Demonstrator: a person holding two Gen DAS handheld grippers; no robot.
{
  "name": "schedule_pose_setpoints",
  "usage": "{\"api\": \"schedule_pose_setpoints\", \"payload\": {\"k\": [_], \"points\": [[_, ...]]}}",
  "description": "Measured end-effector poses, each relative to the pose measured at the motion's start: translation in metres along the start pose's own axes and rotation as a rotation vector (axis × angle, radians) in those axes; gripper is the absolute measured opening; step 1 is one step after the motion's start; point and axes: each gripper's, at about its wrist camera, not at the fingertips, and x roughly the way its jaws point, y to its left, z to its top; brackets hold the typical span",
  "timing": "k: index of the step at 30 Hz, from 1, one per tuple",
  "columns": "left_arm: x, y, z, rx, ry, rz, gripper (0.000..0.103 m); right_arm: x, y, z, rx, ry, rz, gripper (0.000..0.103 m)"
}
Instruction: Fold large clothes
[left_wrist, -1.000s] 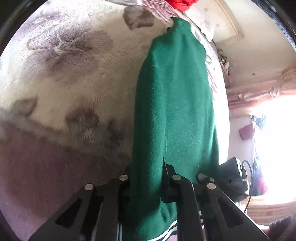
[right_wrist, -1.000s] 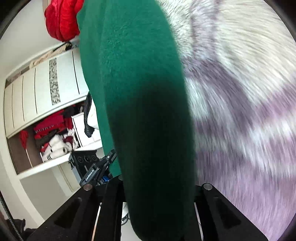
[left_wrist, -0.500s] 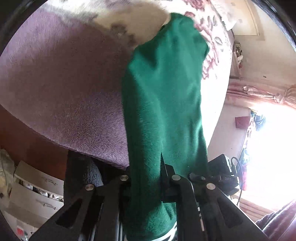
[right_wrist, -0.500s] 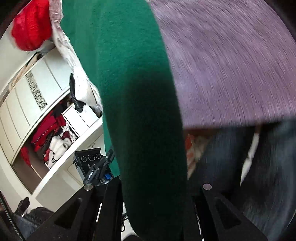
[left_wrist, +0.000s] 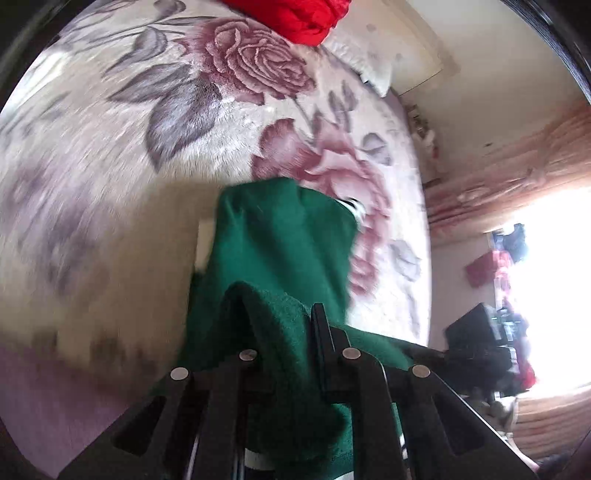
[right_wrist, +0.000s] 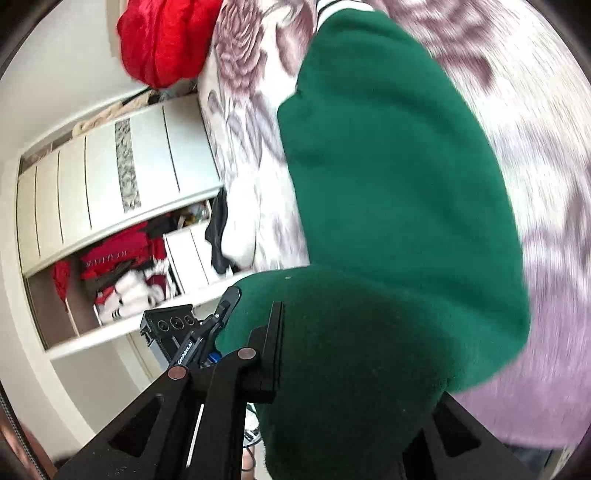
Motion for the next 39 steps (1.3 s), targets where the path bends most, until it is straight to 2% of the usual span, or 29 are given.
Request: {"api": "schedule_pose_setpoints", "payload": {"k": [3, 5, 9, 11, 12, 13, 14, 15, 16, 22, 27, 28, 30, 32, 37, 39], "points": [[0.06, 0.014, 0.024, -0.003, 0.113, 0.061, 0.011, 0.017, -0.026, 0.058, 0.073, 0.023, -0.054, 0.011], [0.08, 0.029, 0.027, -0.036, 0.19, 0.08, 0.011, 0.019, -0.052, 0.078, 0.114, 0.062, -0.093, 0.014], [0.068, 0.04, 0.029, -0.14, 0.224, 0.005, 0.016, 0.021, -0.061, 0.092, 0.16, 0.126, -0.053, 0.018], [0.052, 0.041, 0.028, -0.189, 0.203, -0.067, 0.024, 0.017, -0.058, 0.094, 0.166, 0.156, 0.001, 0.032], [0.045, 0.04, 0.028, -0.215, 0.188, -0.102, 0.033, 0.016, -0.053, 0.095, 0.167, 0.163, 0.029, 0.036], [0.04, 0.038, 0.031, -0.238, 0.17, -0.137, 0.047, 0.015, -0.048, 0.097, 0.17, 0.177, 0.055, 0.042], [0.038, 0.036, 0.034, -0.248, 0.159, -0.159, 0.055, 0.015, -0.045, 0.1, 0.184, 0.19, 0.063, 0.043], [0.036, 0.033, 0.038, -0.254, 0.144, -0.18, 0.069, 0.015, -0.041, 0.103, 0.197, 0.208, 0.073, 0.044], [0.036, 0.029, 0.042, -0.255, 0.129, -0.181, 0.073, 0.013, -0.04, 0.107, 0.201, 0.216, 0.075, 0.047], [0.04, 0.017, 0.071, -0.234, 0.036, -0.123, 0.074, 0.004, -0.023, 0.13, 0.198, 0.226, 0.023, 0.052], [0.047, 0.013, 0.078, -0.197, -0.003, -0.028, 0.074, 0.005, -0.024, 0.134, 0.188, 0.234, -0.02, 0.055], [0.049, 0.014, 0.079, -0.195, -0.007, -0.022, 0.074, 0.004, -0.025, 0.133, 0.199, 0.24, -0.009, 0.059], [0.049, 0.015, 0.08, -0.206, -0.013, -0.03, 0.074, -0.001, -0.032, 0.131, 0.296, 0.242, 0.099, 0.068], [0.049, 0.016, 0.081, -0.213, -0.02, -0.03, 0.074, -0.004, -0.04, 0.135, 0.393, 0.229, 0.157, 0.08], [0.049, 0.023, 0.087, -0.257, -0.05, -0.019, 0.074, -0.012, -0.044, 0.144, 0.448, 0.208, 0.133, 0.085], [0.046, 0.022, 0.087, -0.249, -0.061, -0.001, 0.074, -0.028, -0.049, 0.146, 0.482, 0.145, 0.145, 0.086]]}}
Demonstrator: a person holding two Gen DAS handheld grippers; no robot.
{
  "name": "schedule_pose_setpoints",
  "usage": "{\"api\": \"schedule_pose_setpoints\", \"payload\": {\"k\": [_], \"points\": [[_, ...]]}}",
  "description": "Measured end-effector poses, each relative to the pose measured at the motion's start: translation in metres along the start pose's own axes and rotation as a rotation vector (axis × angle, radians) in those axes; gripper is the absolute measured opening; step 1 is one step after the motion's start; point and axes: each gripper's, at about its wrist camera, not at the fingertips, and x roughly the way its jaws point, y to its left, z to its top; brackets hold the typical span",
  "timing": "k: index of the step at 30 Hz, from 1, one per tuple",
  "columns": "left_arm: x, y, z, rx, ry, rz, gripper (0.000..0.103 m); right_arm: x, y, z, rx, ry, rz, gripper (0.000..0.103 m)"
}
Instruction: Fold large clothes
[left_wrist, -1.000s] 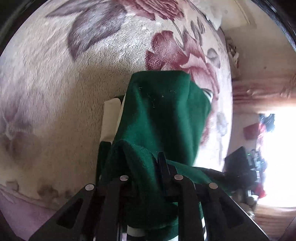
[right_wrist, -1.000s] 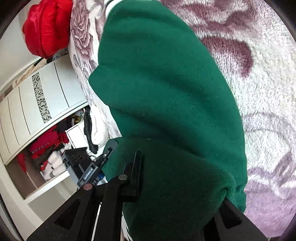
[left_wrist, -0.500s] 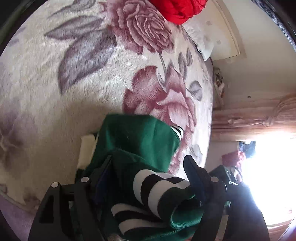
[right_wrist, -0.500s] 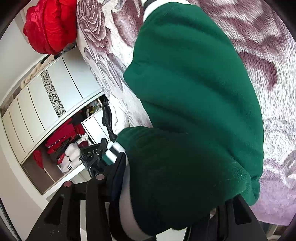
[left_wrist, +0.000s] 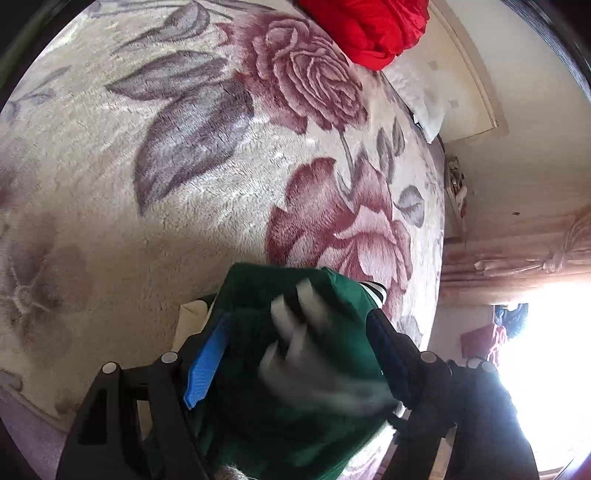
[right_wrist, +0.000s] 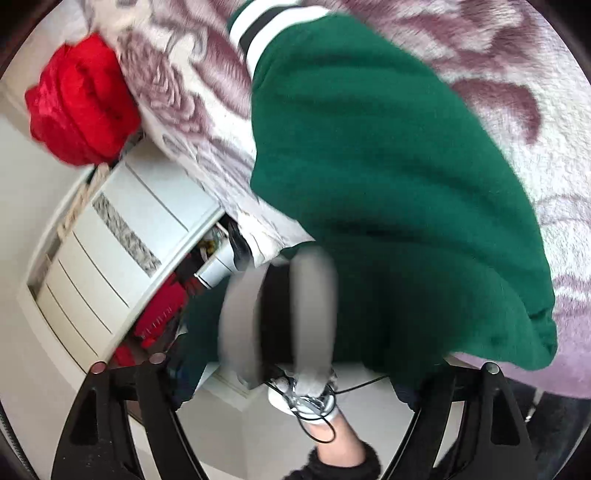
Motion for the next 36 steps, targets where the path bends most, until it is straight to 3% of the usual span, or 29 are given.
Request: {"api": "schedule_pose_setpoints", "payload": {"k": [2, 4, 7, 9, 11, 14, 16, 21, 24, 27, 28, 29, 32, 35, 36], "points": [[-0.004, -0.003, -0.003, 0.035, -0.025, 0.042, 0.074, -0.02, 0.004, -0.002, -0.055, -0.066, -0.006, 0.086], [-0.008, -0.005, -0.01, 0.075, -0.043, 0.102, 0.074, -0.041, 0.013, -0.008, -0.168, -0.165, -0.099, 0.086], [-0.006, -0.005, -0.03, 0.151, -0.054, 0.211, 0.074, -0.053, 0.025, -0.024, -0.427, -0.319, -0.434, 0.086], [0.006, 0.0, -0.044, 0.202, -0.038, 0.303, 0.074, -0.044, 0.025, -0.03, -0.56, -0.317, -0.565, 0.086], [0.027, 0.012, -0.056, 0.223, -0.002, 0.38, 0.074, -0.022, 0.015, -0.03, -0.712, -0.252, -0.66, 0.086], [0.062, 0.043, -0.062, 0.185, 0.036, 0.42, 0.08, 0.012, -0.004, -0.016, -0.862, -0.158, -0.733, 0.086], [0.07, 0.062, -0.058, 0.12, 0.04, 0.398, 0.096, 0.03, -0.016, 0.007, -0.888, -0.098, -0.701, 0.086], [0.061, 0.072, -0.053, 0.094, 0.034, 0.362, 0.098, 0.055, -0.01, 0.057, -0.869, 0.003, -0.486, 0.094], [0.049, 0.067, -0.054, 0.125, 0.016, 0.393, 0.098, 0.079, 0.006, 0.058, -0.936, 0.029, -0.508, 0.094], [0.036, 0.063, -0.055, 0.115, -0.008, 0.4, 0.098, 0.086, 0.009, 0.055, -0.937, -0.012, -0.497, 0.093], [0.027, 0.061, -0.055, 0.106, -0.023, 0.402, 0.098, 0.083, 0.009, 0.053, -0.931, -0.021, -0.49, 0.086], [0.022, 0.06, -0.056, 0.102, -0.034, 0.406, 0.098, 0.079, 0.006, 0.049, -0.905, -0.032, -0.462, 0.073], [-0.006, 0.057, -0.062, 0.086, -0.099, 0.43, 0.098, 0.065, -0.003, 0.037, -0.812, -0.115, -0.402, 0.054], [-0.037, 0.064, -0.077, 0.073, -0.155, 0.482, 0.098, 0.04, -0.016, 0.019, -0.651, -0.221, -0.236, 0.037], [-0.047, 0.07, -0.086, 0.065, -0.164, 0.503, 0.098, 0.03, -0.024, 0.006, -0.6, -0.265, -0.162, 0.035]]}}
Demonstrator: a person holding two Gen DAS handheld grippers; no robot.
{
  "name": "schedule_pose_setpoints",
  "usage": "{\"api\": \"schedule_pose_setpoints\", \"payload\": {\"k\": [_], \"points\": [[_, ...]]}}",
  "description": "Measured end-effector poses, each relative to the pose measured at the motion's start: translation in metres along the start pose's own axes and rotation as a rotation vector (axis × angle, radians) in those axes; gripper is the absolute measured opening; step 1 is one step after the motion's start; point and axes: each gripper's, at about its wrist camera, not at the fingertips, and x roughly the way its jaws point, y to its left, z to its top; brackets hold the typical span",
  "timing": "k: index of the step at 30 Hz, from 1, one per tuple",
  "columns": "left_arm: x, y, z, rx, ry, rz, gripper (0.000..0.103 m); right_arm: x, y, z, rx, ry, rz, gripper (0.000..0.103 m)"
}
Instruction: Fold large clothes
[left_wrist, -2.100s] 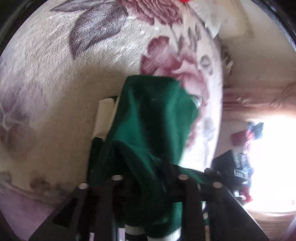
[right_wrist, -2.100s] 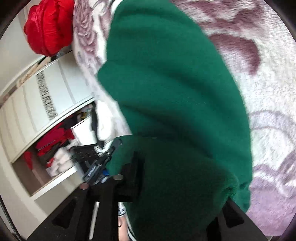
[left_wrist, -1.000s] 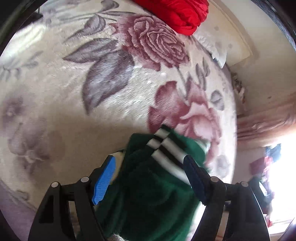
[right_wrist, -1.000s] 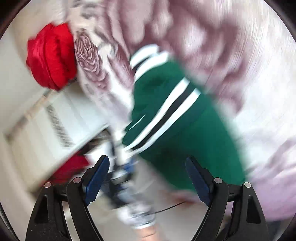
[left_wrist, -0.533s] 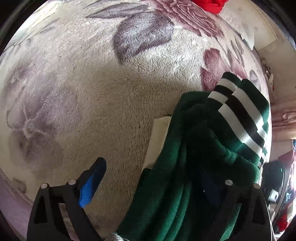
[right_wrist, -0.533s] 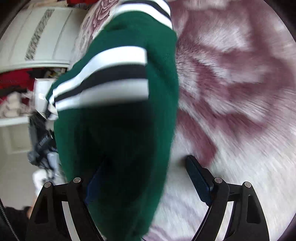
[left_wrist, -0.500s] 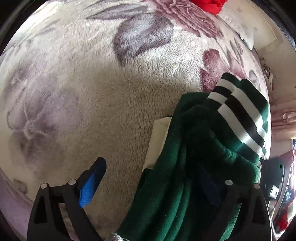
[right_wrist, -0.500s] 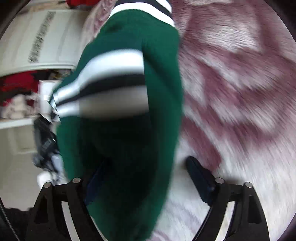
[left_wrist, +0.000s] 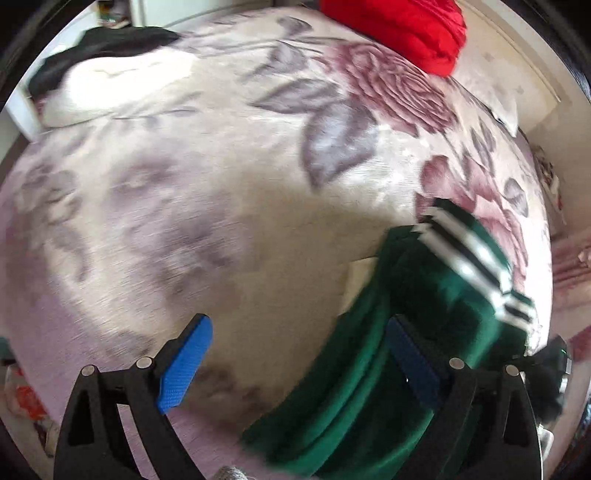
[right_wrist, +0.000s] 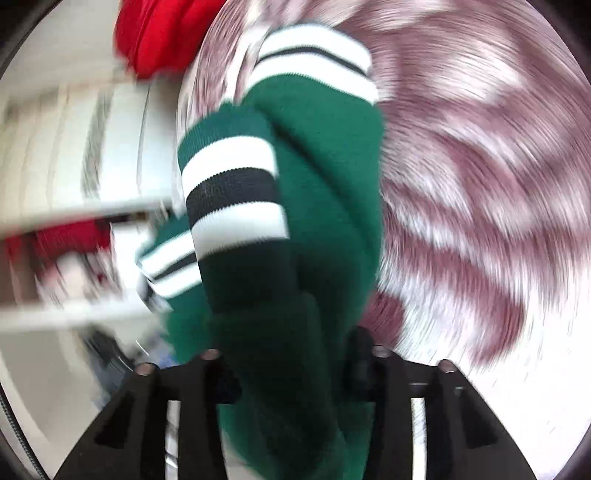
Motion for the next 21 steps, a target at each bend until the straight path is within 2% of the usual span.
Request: {"api": "schedule_pose_setpoints", "payload": {"k": [2, 4, 6, 7, 9, 10, 12, 14, 15, 16, 18, 20, 21], "points": [[-0.006, 0.016, -0.016, -0.01, 0.005, 0.038, 0.098, -0.017, -0.005, -0.026, 0.092, -0.077, 0.074, 0.033], [-0.008, 0.035, -0.038, -0.011, 0.036, 0.089, 0.098, -0.034, -0.022, -0.061, 0.241, -0.155, 0.164, 0.032], [-0.006, 0.051, -0.061, -0.011, 0.072, 0.128, 0.098, -0.057, -0.05, -0.118, 0.463, -0.266, 0.24, 0.032], [-0.002, 0.059, -0.075, -0.012, 0.097, 0.146, 0.098, -0.064, -0.062, -0.147, 0.563, -0.305, 0.263, 0.032], [0.006, 0.073, -0.098, -0.004, 0.13, 0.172, 0.098, -0.074, -0.075, -0.196, 0.675, -0.343, 0.24, 0.032], [0.013, 0.077, -0.106, 0.004, 0.144, 0.188, 0.098, -0.075, -0.08, -0.222, 0.709, -0.327, 0.213, 0.033], [0.029, 0.086, -0.127, 0.03, 0.178, 0.22, 0.098, -0.071, -0.085, -0.257, 0.681, -0.199, 0.061, 0.04], [0.048, 0.09, -0.14, 0.058, 0.201, 0.243, 0.098, -0.066, -0.09, -0.265, 0.64, -0.07, -0.056, 0.05], [0.06, 0.09, -0.145, 0.071, 0.216, 0.254, 0.098, -0.068, -0.094, -0.264, 0.628, -0.015, -0.093, 0.053], [0.069, 0.089, -0.147, 0.078, 0.228, 0.258, 0.098, -0.074, -0.094, -0.258, 0.593, 0.058, -0.166, 0.058], [0.089, 0.088, -0.151, 0.09, 0.246, 0.263, 0.102, -0.089, -0.085, -0.242, 0.497, 0.098, -0.262, 0.059], [0.093, 0.089, -0.149, 0.074, 0.213, 0.247, 0.103, -0.116, -0.059, -0.215, 0.315, 0.079, -0.408, 0.059], [0.093, 0.091, -0.148, 0.064, 0.203, 0.234, 0.103, -0.128, -0.045, -0.2, 0.229, 0.041, -0.461, 0.059]]}}
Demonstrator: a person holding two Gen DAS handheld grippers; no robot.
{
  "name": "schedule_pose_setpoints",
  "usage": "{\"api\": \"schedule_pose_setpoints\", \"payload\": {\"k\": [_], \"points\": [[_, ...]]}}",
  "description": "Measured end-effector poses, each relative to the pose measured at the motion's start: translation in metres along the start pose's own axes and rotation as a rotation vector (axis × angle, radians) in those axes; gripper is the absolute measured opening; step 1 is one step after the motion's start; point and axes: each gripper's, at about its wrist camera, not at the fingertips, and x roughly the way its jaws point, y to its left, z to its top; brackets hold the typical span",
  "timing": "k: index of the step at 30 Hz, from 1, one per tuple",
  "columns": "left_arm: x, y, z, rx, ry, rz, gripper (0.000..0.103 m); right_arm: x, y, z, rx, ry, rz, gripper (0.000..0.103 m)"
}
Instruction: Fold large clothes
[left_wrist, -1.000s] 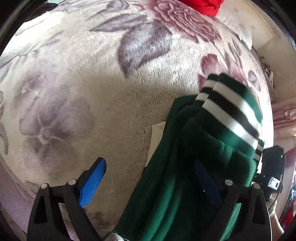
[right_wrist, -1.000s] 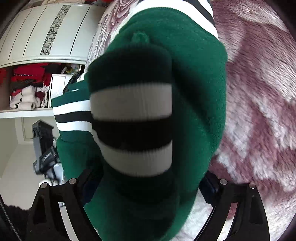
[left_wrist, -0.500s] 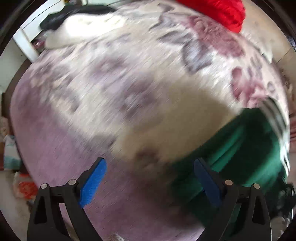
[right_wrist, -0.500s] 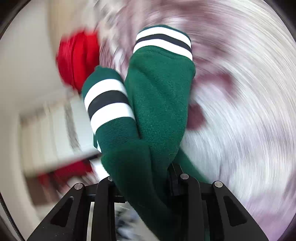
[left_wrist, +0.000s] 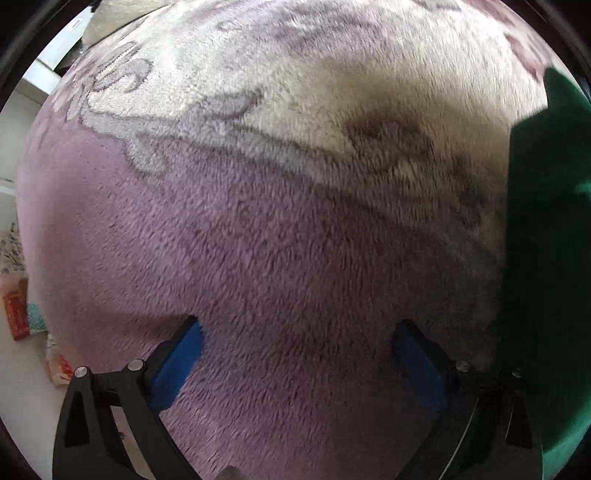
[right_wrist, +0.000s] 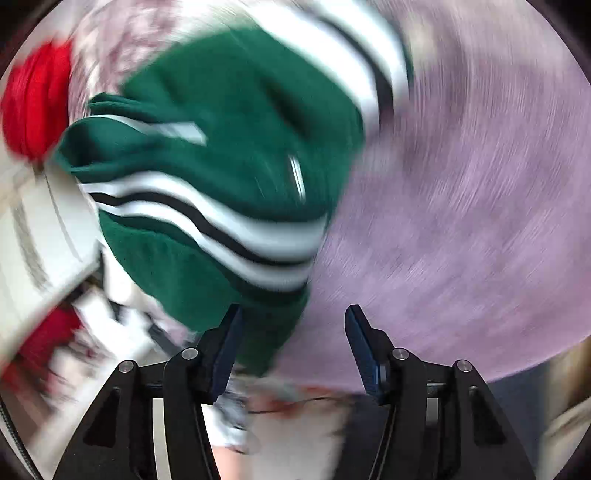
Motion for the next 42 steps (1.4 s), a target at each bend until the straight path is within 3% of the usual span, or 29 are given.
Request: {"api": "schedule_pose_setpoints", "payload": {"k": [1, 2, 3, 5, 9, 13, 15, 16, 17, 18, 23, 26, 28, 30, 32, 36, 37, 38, 39, 41, 42], "points": [[0.001, 0.002, 0.001, -0.008, -0.007, -0.014, 0.103, -0.01, 0.007, 0.004, -0.055, -0.044, -0.031, 0.066], [0.001, 0.004, 0.001, -0.017, -0.016, -0.032, 0.103, -0.027, 0.024, 0.015, -0.153, -0.114, -0.049, 0.081], [0.002, 0.005, 0.001, -0.021, -0.026, -0.045, 0.103, -0.04, 0.044, 0.026, -0.245, -0.171, -0.043, 0.083], [0.002, 0.006, -0.001, -0.018, -0.044, -0.047, 0.103, -0.044, 0.082, 0.043, -0.386, -0.179, -0.025, 0.083], [0.004, 0.007, -0.003, -0.052, -0.055, -0.041, 0.103, -0.006, 0.177, 0.098, -0.642, -0.06, -0.039, 0.083], [0.004, 0.008, -0.003, -0.057, -0.031, -0.034, 0.103, 0.064, 0.196, 0.118, -0.739, 0.088, -0.114, 0.085], [0.002, 0.01, -0.003, -0.064, -0.024, -0.031, 0.103, 0.076, 0.198, 0.119, -0.76, 0.081, -0.146, 0.07], [-0.001, 0.01, -0.004, -0.069, -0.026, -0.03, 0.103, 0.076, 0.205, 0.112, -0.782, 0.067, -0.17, 0.044], [-0.006, 0.01, -0.004, -0.074, -0.029, -0.024, 0.103, 0.071, 0.209, 0.104, -0.769, 0.055, -0.178, 0.028], [-0.012, 0.01, -0.005, -0.08, -0.03, -0.016, 0.103, 0.061, 0.21, 0.097, -0.745, 0.043, -0.163, 0.023], [-0.065, 0.008, -0.017, -0.096, -0.085, -0.072, 0.103, -0.015, 0.207, 0.079, -0.536, -0.09, -0.096, 0.017], [-0.092, -0.003, -0.024, -0.081, -0.115, -0.125, 0.103, -0.031, 0.189, 0.111, -0.461, -0.195, -0.215, 0.016], [-0.097, -0.014, -0.025, -0.056, -0.114, -0.149, 0.103, -0.006, 0.186, 0.137, -0.485, -0.146, -0.264, 0.017], [-0.099, -0.031, -0.027, -0.014, -0.111, -0.142, 0.103, 0.027, 0.175, 0.162, -0.458, -0.012, -0.23, 0.021], [-0.096, -0.041, -0.03, 0.014, -0.096, -0.157, 0.103, 0.038, 0.166, 0.17, -0.437, 0.037, -0.187, 0.036], [-0.091, -0.057, -0.04, 0.051, -0.077, -0.17, 0.103, 0.04, 0.151, 0.163, -0.482, 0.122, -0.111, 0.051], [-0.091, -0.058, -0.041, 0.05, -0.082, -0.165, 0.103, 0.041, 0.148, 0.154, -0.484, 0.157, -0.108, 0.064], [-0.092, -0.058, -0.041, 0.046, -0.084, -0.166, 0.103, 0.044, 0.142, 0.148, -0.493, 0.191, -0.127, 0.08], [-0.092, -0.057, -0.04, 0.039, -0.077, -0.169, 0.103, 0.048, 0.136, 0.14, -0.51, 0.219, -0.151, 0.085], [-0.092, -0.055, -0.039, 0.023, -0.063, -0.177, 0.103, 0.062, 0.124, 0.119, -0.578, 0.254, -0.233, 0.085], [-0.093, -0.054, -0.038, 0.017, -0.058, -0.177, 0.103, 0.063, 0.122, 0.112, -0.598, 0.22, -0.244, 0.083]]}}
